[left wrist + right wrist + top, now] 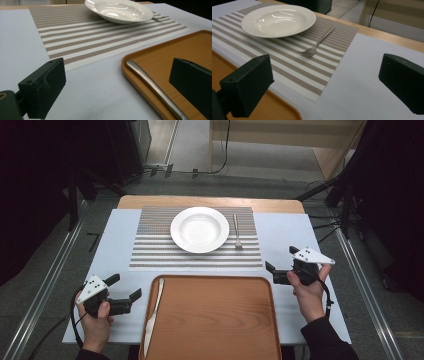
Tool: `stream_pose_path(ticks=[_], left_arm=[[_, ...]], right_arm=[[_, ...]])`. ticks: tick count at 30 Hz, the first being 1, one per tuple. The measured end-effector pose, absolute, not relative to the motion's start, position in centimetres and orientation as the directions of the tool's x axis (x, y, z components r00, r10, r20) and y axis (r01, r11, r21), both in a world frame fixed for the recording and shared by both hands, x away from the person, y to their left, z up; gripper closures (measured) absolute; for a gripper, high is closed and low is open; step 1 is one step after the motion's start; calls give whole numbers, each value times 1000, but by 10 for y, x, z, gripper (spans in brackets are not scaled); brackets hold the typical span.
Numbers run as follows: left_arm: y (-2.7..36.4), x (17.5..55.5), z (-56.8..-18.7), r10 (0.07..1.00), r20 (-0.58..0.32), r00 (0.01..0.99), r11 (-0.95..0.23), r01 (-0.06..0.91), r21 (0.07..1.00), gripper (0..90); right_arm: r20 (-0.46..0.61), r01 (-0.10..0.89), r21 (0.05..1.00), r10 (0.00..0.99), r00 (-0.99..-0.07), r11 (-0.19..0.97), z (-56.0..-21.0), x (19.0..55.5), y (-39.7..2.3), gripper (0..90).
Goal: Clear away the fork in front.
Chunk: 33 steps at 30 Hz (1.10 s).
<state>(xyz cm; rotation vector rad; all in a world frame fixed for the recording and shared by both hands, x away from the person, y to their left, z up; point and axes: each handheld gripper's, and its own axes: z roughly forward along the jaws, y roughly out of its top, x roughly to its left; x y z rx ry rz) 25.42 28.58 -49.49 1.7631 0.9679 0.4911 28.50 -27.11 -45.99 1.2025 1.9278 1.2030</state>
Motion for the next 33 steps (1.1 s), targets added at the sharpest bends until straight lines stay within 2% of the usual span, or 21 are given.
stream_pose_path(ticks=[7, 33], left_arm=[[285, 254, -496, 798, -109, 592, -156, 378, 913, 0], [288, 252, -496, 795, -120, 595, -138, 369, 919, 0]], right_arm=[[33, 439, 880, 897, -441, 183, -459, 311, -260, 0], [15, 525, 816, 899, -438, 242, -466, 381, -223, 0]])
